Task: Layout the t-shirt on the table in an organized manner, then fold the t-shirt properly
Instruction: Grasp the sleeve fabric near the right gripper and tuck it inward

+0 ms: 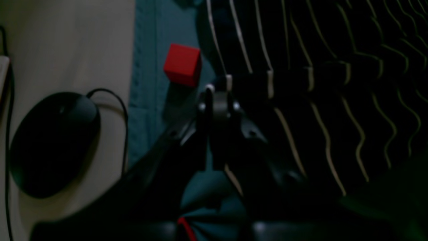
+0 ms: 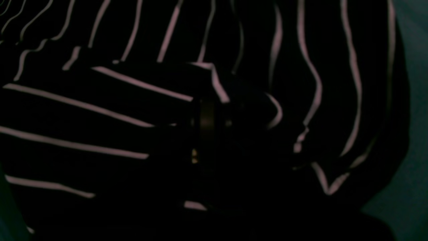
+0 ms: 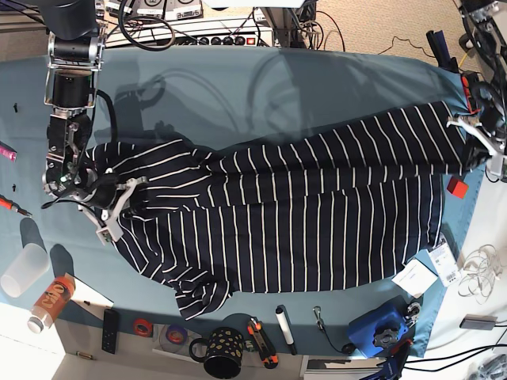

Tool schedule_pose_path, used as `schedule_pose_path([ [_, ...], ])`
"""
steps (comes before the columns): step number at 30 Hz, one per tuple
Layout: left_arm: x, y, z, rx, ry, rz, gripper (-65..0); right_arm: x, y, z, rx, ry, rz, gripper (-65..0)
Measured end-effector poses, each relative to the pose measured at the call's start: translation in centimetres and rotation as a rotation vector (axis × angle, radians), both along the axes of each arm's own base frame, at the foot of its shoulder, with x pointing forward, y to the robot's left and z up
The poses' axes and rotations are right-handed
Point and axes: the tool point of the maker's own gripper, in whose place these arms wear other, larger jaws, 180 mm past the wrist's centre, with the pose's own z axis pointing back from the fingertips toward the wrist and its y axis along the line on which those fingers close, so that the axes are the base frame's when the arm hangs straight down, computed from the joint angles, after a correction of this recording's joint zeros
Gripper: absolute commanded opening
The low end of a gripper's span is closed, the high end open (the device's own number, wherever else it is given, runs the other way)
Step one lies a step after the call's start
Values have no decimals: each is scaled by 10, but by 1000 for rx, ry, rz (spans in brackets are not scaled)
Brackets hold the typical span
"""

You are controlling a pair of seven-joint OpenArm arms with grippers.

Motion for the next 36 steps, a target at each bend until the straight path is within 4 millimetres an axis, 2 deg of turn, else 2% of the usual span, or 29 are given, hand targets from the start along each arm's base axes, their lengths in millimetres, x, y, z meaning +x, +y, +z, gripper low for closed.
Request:
schedule_pose_path([
  [5, 13, -27, -15, 58, 60, -86, -650, 0, -2, -1, -9, 2, 0, -650],
  [7, 24, -24, -19, 116, 79, -44, -650, 0, -2, -1, -13, 3, 0, -650],
  [11, 45, -26, -7, 143, 40, -37, -650, 0, -5, -2, -28, 7, -14, -650],
  [15, 45, -30, -10, 147, 47, -46, -650, -4, -7, -5, -40, 32, -12, -650],
  [16, 43, -28, -11, 164, 55, -44, -629, -5, -6, -6, -42, 38, 0, -650],
  [17, 43, -25, -12, 183, 62, -41, -567, -6, -6, -7, -44, 43, -1, -635],
  [19, 42, -20, -12, 208, 69, -23, -460, -6, -4, -6, -24, 50, -1, -521],
  [20, 43, -16, -12, 208, 66, 5, -431, -6, -2, -5, -10, 52, -2, -477],
  [21, 43, -12, -11, 204, 65, 36, -425, -7, 1, -4, 15, 54, -2, -456],
  [24, 42, 0, -9, 199, 62, 110, -426, -11, 8, -1, 74, 102, 2, -454],
  [26, 41, 4, -7, 197, 63, 124, -426, -8, 12, 12, 145, 112, -8, -454],
  [28, 41, 8, 1, 183, 41, 143, -426, 1, 8, 32, 230, 68, -42, -454],
  [32, 41, 15, 32, 91, -41, 168, -426, 11, -19, 74, 333, -55, -129, -454],
  [36, 33, 16, 49, -23, -67, 142, -426, 0, -42, 89, 367, -54, -181, -454],
])
